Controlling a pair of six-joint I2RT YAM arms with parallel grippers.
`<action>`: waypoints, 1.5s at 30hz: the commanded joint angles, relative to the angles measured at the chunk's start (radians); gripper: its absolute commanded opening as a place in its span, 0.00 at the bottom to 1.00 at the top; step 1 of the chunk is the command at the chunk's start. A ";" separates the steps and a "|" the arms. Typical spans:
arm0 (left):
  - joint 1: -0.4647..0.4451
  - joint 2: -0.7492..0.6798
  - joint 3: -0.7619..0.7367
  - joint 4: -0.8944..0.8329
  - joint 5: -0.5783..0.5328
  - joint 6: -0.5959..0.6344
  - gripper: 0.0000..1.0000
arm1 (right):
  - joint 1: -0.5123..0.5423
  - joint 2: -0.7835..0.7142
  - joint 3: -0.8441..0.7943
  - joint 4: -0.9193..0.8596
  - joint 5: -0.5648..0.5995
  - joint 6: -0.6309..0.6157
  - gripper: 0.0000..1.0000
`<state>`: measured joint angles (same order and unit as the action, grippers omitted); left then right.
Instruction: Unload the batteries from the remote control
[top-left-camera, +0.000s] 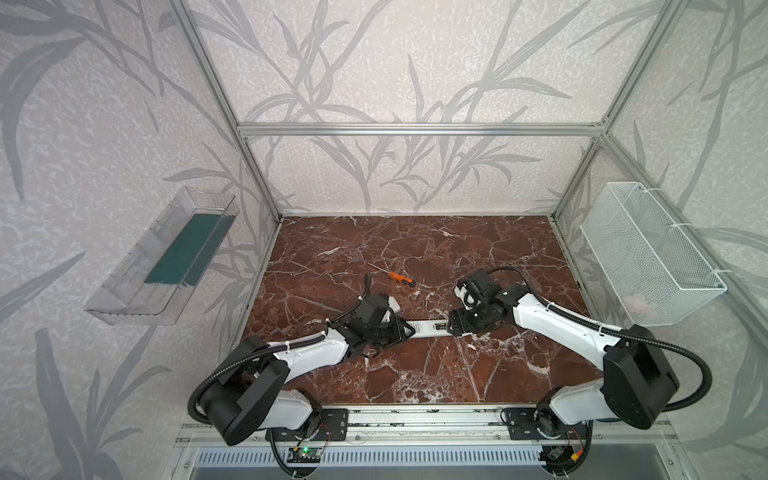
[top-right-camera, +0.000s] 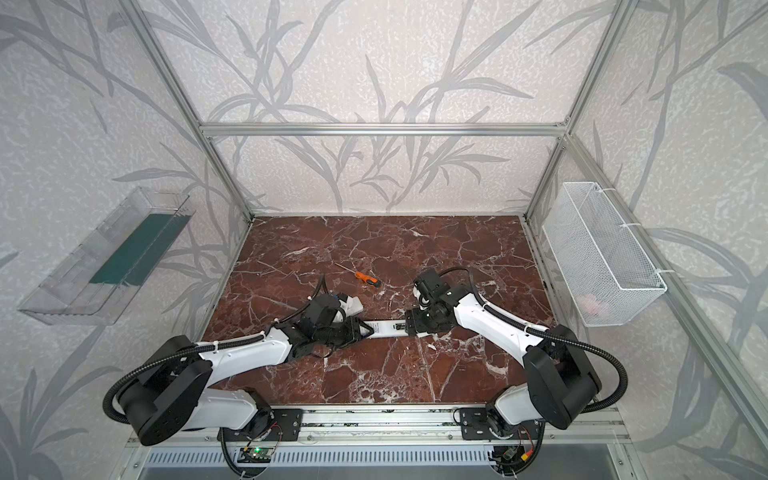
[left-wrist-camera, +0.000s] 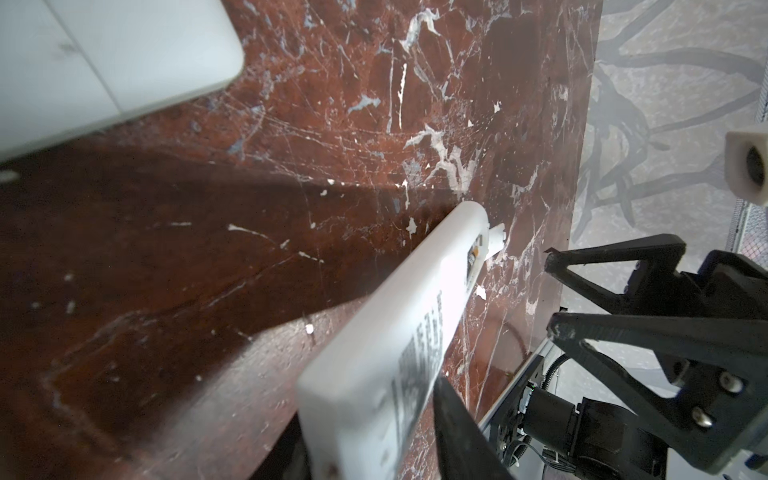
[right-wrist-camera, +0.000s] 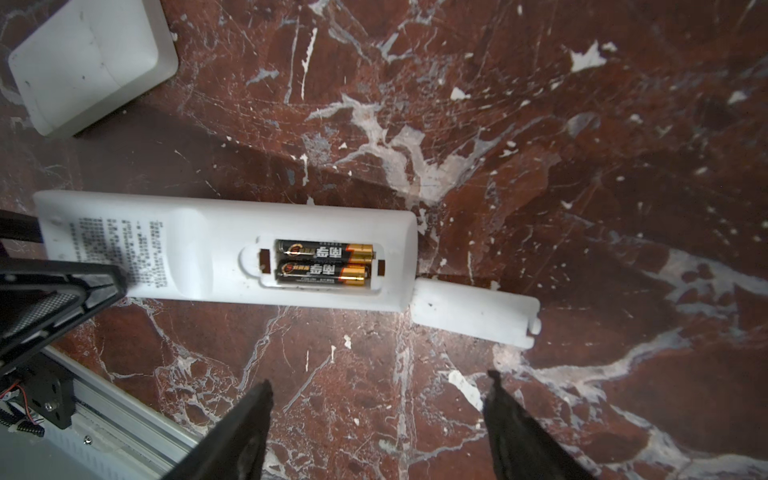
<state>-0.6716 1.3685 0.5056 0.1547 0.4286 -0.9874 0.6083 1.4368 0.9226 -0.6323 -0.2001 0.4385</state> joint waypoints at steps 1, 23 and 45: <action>0.009 0.012 -0.009 -0.006 -0.011 0.008 0.48 | -0.003 -0.028 -0.010 -0.007 -0.007 0.005 0.80; 0.038 -0.063 -0.018 -0.084 -0.040 0.035 0.73 | -0.003 -0.047 -0.005 0.001 -0.036 0.002 0.81; 0.065 -0.316 0.034 -0.311 -0.058 0.134 0.75 | -0.004 -0.132 0.034 0.021 -0.073 -0.047 0.84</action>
<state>-0.6147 1.0954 0.5079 -0.0818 0.3862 -0.8875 0.6083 1.3460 0.9234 -0.6247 -0.2462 0.4194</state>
